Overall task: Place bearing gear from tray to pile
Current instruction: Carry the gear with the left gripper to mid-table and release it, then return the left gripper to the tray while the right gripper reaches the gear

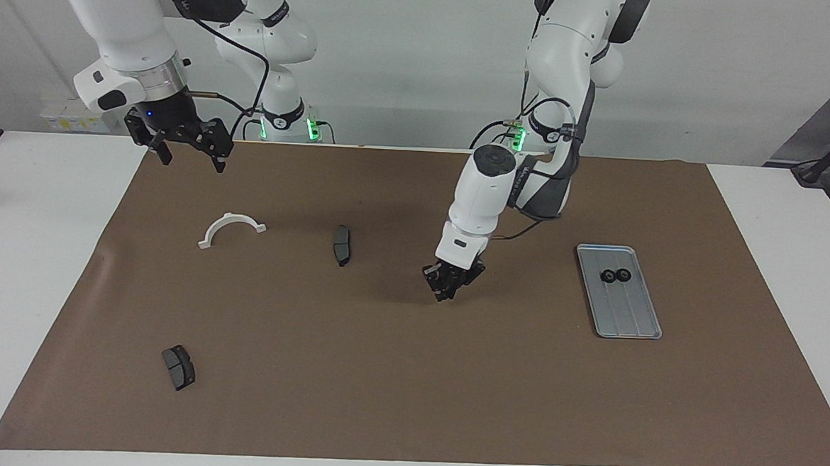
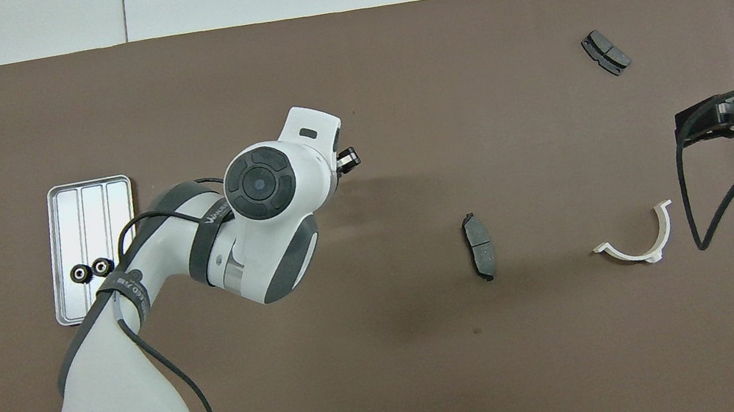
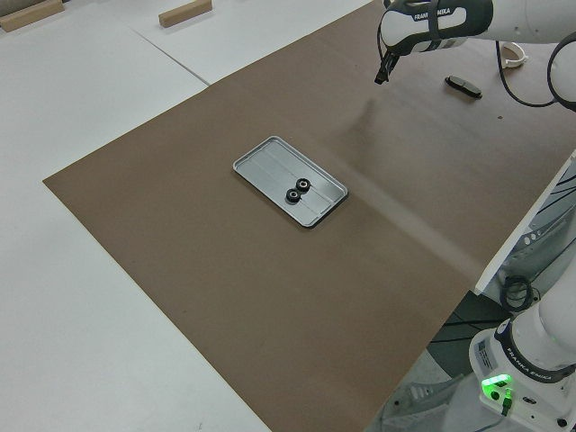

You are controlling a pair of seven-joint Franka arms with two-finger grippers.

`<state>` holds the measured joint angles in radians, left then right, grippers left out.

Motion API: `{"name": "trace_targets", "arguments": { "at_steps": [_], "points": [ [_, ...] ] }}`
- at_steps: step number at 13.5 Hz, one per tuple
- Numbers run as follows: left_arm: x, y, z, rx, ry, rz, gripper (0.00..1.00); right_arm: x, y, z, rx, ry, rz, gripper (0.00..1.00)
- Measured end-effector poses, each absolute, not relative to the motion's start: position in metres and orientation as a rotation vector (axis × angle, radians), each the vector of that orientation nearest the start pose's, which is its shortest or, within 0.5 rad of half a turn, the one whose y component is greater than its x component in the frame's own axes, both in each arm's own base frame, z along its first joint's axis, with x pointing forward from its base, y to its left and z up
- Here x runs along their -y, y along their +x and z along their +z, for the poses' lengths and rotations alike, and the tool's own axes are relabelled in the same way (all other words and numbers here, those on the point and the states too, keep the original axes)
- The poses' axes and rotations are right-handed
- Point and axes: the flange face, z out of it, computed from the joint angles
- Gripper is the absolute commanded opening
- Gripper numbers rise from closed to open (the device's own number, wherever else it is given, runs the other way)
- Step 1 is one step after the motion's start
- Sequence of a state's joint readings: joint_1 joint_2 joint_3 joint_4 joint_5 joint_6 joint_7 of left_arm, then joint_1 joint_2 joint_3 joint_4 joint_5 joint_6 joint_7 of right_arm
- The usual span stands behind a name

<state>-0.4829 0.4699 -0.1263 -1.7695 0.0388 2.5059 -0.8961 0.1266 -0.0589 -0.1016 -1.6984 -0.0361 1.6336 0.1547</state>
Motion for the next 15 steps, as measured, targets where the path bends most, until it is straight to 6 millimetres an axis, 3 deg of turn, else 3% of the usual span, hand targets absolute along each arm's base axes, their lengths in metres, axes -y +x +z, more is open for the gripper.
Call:
{"name": "trace_targets", "arguments": {
  "at_steps": [1,2,3,4,8,10,11,13,15],
  "points": [
    [0.386,0.562,0.315,0.461,-3.301,-0.29,0.06,-0.009,0.54,0.601,-0.201,-3.166,0.007,1.0],
    [0.384,0.561,0.305,0.462,-3.299,-0.284,0.17,-0.009,0.54,0.601,-0.199,-3.166,0.008,1.0],
    [0.382,0.56,0.299,0.465,-3.297,-0.284,0.52,-0.012,0.54,0.6,-0.192,-3.166,0.01,1.0],
    [0.381,0.559,0.296,0.467,-3.299,-0.289,0.97,-0.015,0.539,0.6,-0.181,-3.167,0.012,1.0],
    [0.38,0.562,0.304,0.469,-3.274,-0.242,1.0,-0.023,0.532,0.596,-0.156,-3.169,0.048,1.0],
    [0.374,0.571,0.331,0.491,-3.243,-0.208,1.0,-0.023,0.531,0.596,-0.156,-3.168,0.049,1.0],
    [0.362,0.577,0.349,0.524,-3.226,-0.205,1.0,-0.023,0.531,0.597,-0.155,-3.168,0.046,1.0],
    [0.31,0.59,0.389,0.634,-3.161,-0.158,1.0,-0.023,0.533,0.596,-0.152,-3.166,0.012,1.0],
    [0.235,0.601,0.425,0.776,-3.075,-0.083,1.0,-0.026,0.537,0.591,-0.142,-3.166,-0.011,1.0]
  ]
}}
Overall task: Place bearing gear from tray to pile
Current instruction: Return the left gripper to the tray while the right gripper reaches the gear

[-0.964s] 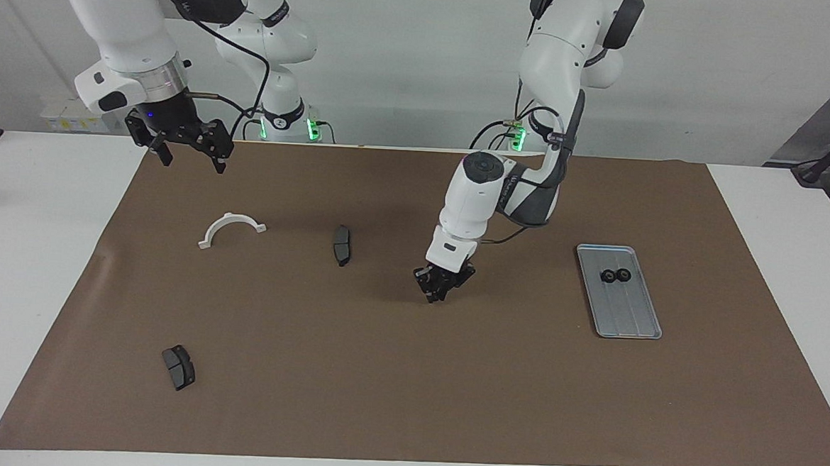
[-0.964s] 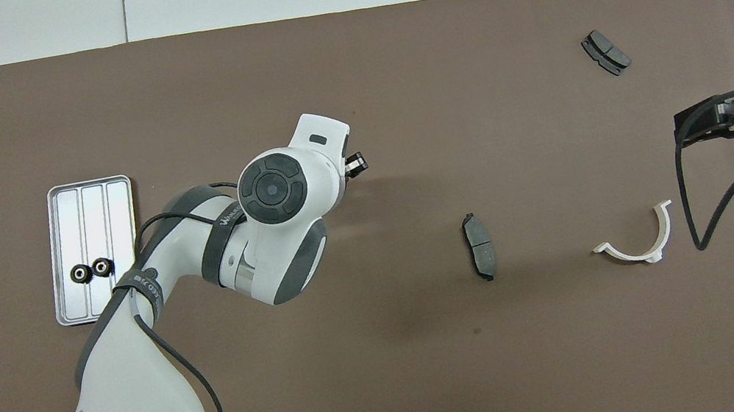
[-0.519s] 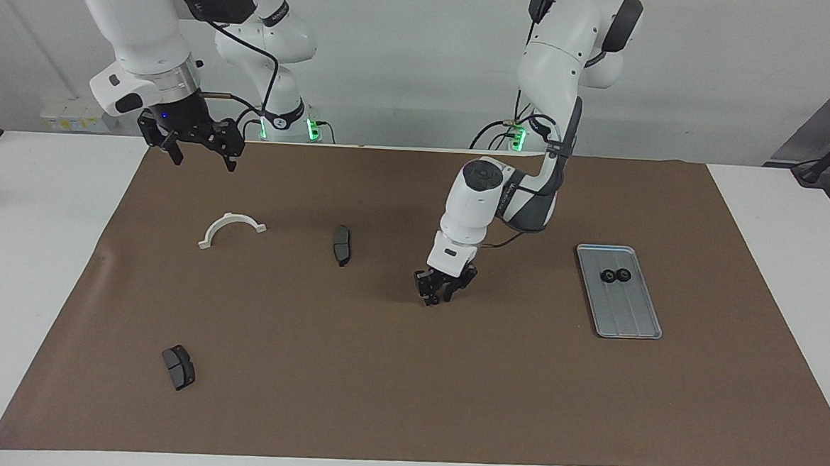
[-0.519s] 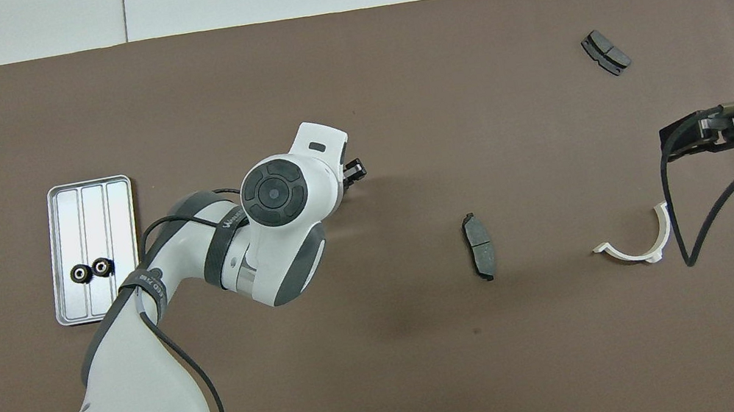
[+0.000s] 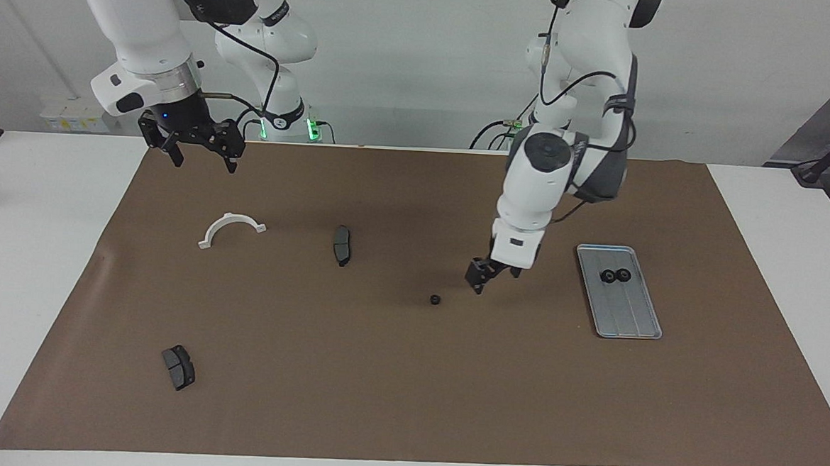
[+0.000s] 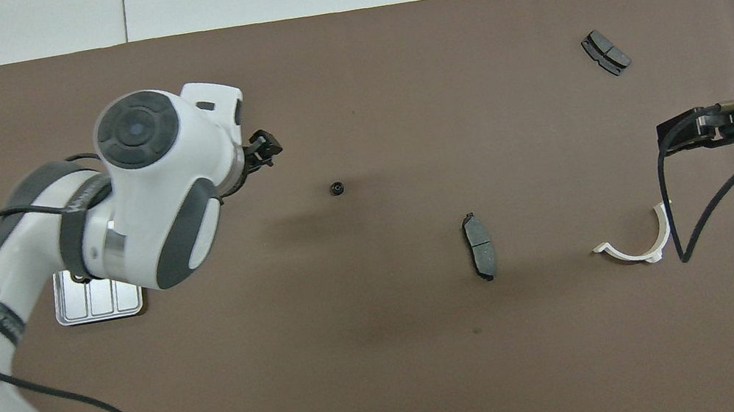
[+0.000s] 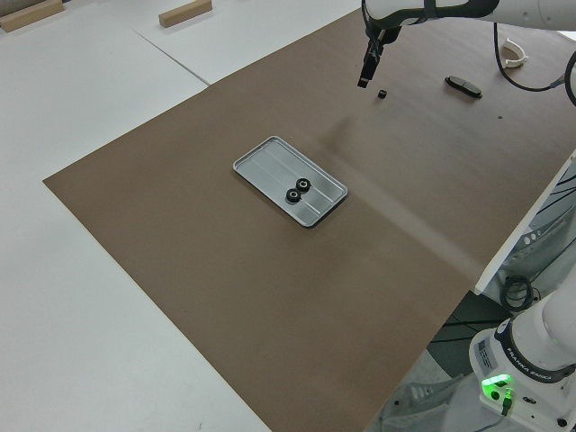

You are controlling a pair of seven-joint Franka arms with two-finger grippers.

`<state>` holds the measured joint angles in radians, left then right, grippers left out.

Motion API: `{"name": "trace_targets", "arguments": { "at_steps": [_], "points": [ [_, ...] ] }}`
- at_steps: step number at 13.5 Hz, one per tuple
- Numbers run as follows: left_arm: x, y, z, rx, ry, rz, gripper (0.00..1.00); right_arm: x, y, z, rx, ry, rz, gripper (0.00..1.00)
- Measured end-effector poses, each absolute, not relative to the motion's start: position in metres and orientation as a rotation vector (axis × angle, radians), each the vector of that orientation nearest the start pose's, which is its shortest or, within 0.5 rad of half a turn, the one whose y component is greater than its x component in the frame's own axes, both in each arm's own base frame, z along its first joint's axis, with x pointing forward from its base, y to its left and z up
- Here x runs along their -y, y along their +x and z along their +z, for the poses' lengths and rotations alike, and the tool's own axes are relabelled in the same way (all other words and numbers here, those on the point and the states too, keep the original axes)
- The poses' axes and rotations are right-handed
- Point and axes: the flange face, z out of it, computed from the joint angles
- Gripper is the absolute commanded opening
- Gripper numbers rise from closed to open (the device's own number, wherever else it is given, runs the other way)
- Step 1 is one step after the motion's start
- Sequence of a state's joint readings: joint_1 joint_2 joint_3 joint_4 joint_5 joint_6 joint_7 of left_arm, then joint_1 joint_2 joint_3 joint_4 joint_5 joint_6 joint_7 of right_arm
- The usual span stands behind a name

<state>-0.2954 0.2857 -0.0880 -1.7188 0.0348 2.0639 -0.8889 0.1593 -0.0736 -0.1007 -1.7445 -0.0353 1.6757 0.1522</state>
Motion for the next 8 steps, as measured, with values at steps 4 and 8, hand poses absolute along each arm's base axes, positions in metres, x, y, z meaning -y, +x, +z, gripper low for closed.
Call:
{"name": "trace_targets", "arguments": {
  "at_steps": [4,8],
  "points": [
    [0.117,0.614,0.434,1.008,-2.961,-0.002,1.0,-0.06,0.567,0.551,-0.078,-3.171,-0.055,1.0],
    [0.037,0.593,0.372,1.117,-2.923,-0.001,1.0,-0.115,0.613,0.494,-0.135,-3.159,-0.174,1.0]
  ]
}}
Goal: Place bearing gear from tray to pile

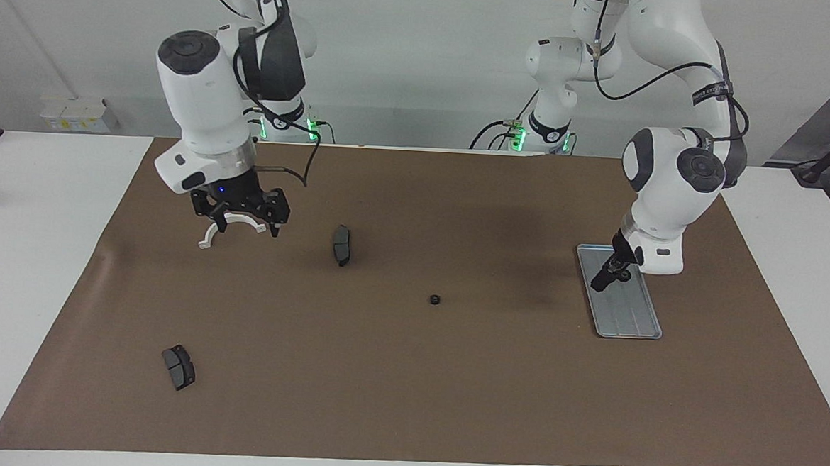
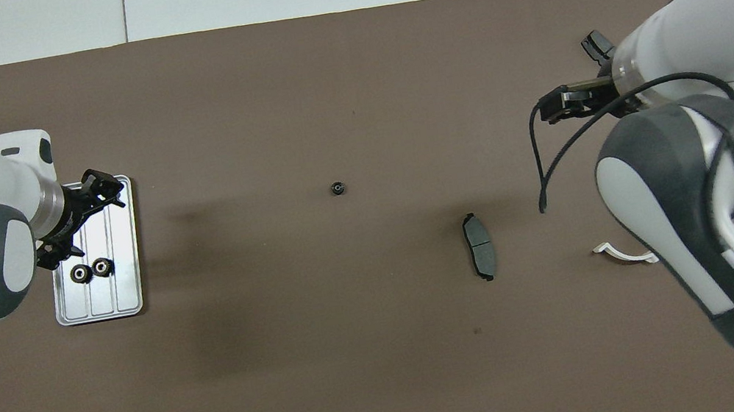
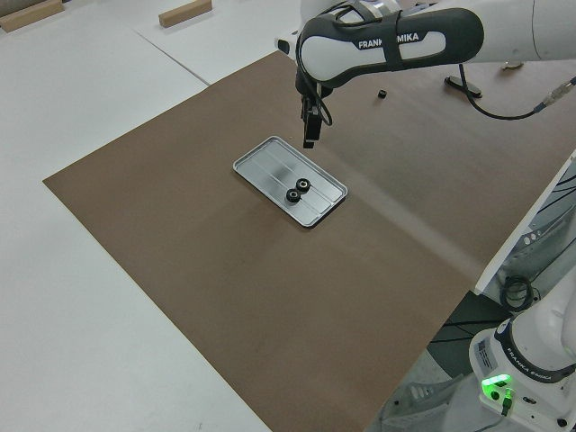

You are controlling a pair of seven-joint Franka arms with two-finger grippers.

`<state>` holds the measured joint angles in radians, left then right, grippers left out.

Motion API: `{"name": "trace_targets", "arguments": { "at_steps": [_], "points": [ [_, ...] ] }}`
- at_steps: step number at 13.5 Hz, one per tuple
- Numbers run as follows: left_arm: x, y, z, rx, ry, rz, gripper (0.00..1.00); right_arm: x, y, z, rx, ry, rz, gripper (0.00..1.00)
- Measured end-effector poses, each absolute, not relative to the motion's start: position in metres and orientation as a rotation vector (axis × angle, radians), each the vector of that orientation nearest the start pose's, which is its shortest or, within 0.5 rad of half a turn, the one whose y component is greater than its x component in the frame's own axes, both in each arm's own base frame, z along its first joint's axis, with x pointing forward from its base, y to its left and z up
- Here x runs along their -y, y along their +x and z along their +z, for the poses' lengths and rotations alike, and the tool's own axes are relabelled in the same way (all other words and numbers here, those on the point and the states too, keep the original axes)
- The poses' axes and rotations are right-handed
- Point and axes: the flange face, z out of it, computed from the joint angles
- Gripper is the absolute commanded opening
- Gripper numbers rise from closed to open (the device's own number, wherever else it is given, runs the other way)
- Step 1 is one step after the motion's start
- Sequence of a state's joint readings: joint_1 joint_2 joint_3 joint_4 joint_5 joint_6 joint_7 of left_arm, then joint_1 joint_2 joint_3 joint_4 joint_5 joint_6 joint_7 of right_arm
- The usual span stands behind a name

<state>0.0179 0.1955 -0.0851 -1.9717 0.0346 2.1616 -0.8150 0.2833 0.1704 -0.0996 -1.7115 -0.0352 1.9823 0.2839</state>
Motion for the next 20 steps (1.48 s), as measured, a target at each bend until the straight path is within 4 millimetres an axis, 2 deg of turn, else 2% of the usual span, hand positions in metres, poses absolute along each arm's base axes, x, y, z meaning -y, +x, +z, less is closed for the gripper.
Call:
{"name": "trace_targets", "arguments": {
  "at_steps": [2,3,4,6,8,10,12,14,16,20],
  "points": [
    [0.011,0.567,0.345,1.198,-2.893,-0.013,1.0,-0.154,0.63,0.464,-0.154,-3.146,-0.225,1.0],
    [0.004,0.557,0.339,1.262,-2.862,-0.007,1.0,-0.173,0.635,0.453,-0.163,-3.143,-0.233,1.0],
    [0.0,0.55,0.337,1.327,-2.831,-0.004,0.85,-0.195,0.639,0.444,-0.171,-3.138,-0.244,1.0],
    [-0.002,0.546,0.337,1.449,-2.788,-0.054,0.73,-0.245,0.641,0.431,-0.158,-3.115,-0.295,1.0],
    [-0.002,0.544,0.329,1.563,-2.756,-0.123,0.72,-0.288,0.64,0.417,-0.13,-3.103,-0.315,1.0],
    [-0.002,0.542,0.323,1.596,-2.746,-0.14,0.68,-0.33,0.646,0.402,-0.136,-3.102,-0.349,1.0],
    [-0.003,0.543,0.319,1.607,-2.744,-0.147,0.58,-0.357,0.653,0.38,-0.124,-3.103,-0.384,1.0],
    [-0.004,0.543,0.313,1.615,-2.737,-0.136,0.58,-0.38,0.653,0.36,-0.082,-3.087,-0.414,1.0],
    [-0.004,0.544,0.31,1.62,-2.738,-0.144,0.58,-0.404,0.643,0.345,-0.05,-3.077,-0.421,1.0],
    [-0.004,0.545,0.309,1.624,-2.738,-0.15,0.57,-0.437,0.625,0.346,-0.001,-3.063,-0.428,1.0]
  ]
}}
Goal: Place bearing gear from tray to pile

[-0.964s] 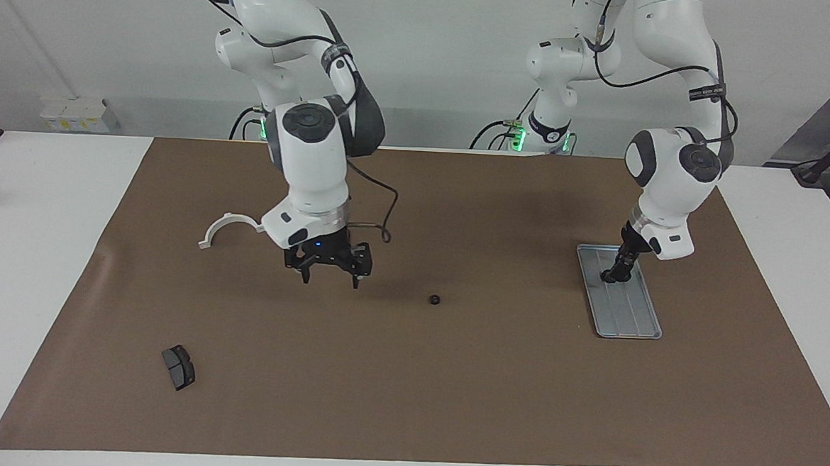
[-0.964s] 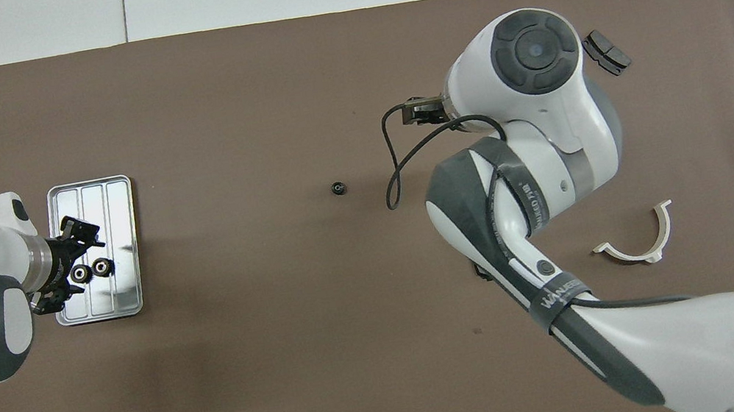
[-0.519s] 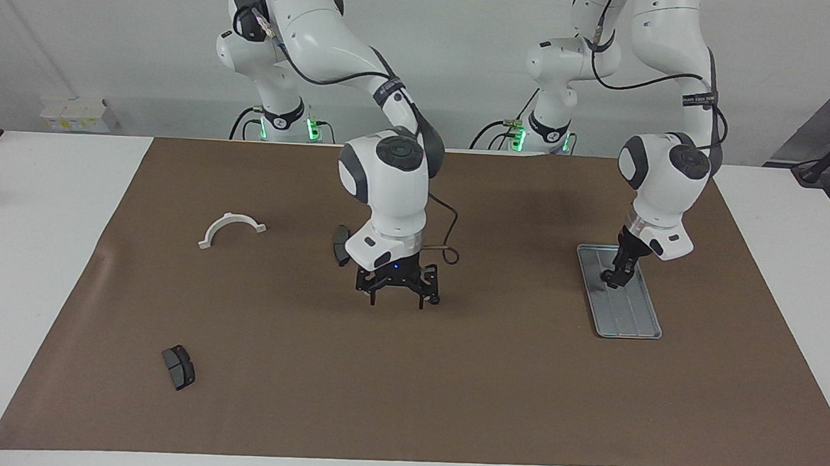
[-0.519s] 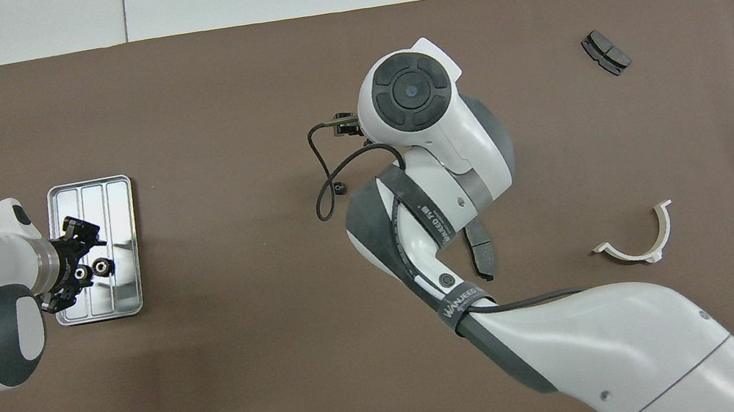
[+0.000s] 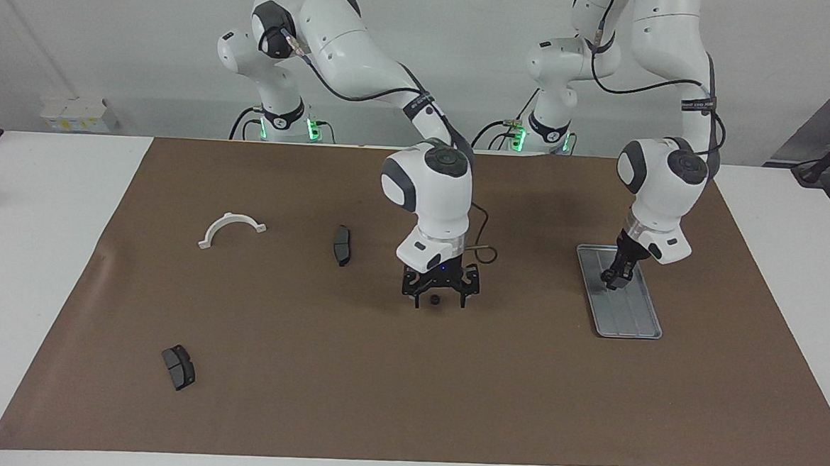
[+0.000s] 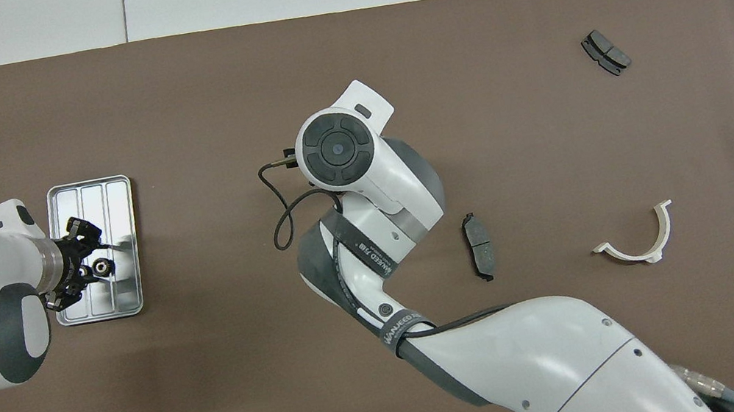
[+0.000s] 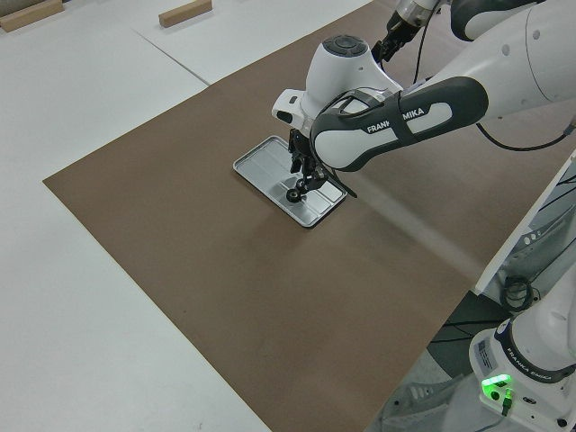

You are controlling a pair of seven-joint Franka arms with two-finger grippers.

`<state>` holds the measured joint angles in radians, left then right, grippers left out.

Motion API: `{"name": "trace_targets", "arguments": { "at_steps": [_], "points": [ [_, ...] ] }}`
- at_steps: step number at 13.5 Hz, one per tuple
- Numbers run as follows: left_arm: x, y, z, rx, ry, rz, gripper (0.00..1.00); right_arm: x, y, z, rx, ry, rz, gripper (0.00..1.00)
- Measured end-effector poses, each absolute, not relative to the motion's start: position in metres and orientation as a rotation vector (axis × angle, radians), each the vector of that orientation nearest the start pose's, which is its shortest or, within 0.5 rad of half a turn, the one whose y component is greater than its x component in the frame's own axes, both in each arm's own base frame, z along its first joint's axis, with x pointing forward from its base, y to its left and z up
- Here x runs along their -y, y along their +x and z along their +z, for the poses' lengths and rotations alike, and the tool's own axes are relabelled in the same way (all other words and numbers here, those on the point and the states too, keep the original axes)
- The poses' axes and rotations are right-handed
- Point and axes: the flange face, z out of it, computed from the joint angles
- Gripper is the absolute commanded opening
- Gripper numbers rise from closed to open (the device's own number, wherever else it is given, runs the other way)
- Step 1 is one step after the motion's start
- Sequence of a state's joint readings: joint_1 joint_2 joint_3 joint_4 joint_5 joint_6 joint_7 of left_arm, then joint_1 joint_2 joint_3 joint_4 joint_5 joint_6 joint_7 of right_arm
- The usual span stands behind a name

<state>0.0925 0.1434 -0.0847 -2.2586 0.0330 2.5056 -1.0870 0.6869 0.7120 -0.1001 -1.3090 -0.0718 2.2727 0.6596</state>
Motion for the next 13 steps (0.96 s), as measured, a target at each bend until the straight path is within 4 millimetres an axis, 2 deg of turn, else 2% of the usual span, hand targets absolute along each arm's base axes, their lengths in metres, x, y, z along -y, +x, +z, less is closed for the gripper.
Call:
{"name": "trace_targets", "arguments": {
  "at_steps": [1,2,3,5,7,11,13],
  "points": [
    [-0.004,0.545,0.309,1.625,-2.738,-0.15,0.54,-0.438,0.624,0.346,0.001,-3.062,-0.43,1.0],
    [-0.004,0.545,0.308,1.626,-2.738,-0.151,0.48,-0.437,0.625,0.346,-0.002,-3.063,-0.429,1.0],
    [-0.004,0.546,0.306,1.628,-2.74,-0.157,0.37,-0.435,0.626,0.345,-0.005,-3.065,-0.428,1.0],
    [-0.005,0.547,0.301,1.633,-2.74,-0.16,0.27,-0.432,0.627,0.34,-0.009,-3.072,-0.418,1.0],
    [-0.006,0.548,0.302,1.637,-2.74,-0.167,0.0,-0.43,0.625,0.329,-0.01,-3.084,-0.399,1.0],
    [-0.006,0.55,0.305,1.637,-2.743,-0.175,0.0,-0.431,0.615,0.309,0.004,-3.102,-0.349,1.0],
    [-0.003,0.556,0.314,1.554,-2.769,-0.186,0.0,-0.434,0.61,0.305,0.014,-3.104,-0.331,1.0]
  ]
}}
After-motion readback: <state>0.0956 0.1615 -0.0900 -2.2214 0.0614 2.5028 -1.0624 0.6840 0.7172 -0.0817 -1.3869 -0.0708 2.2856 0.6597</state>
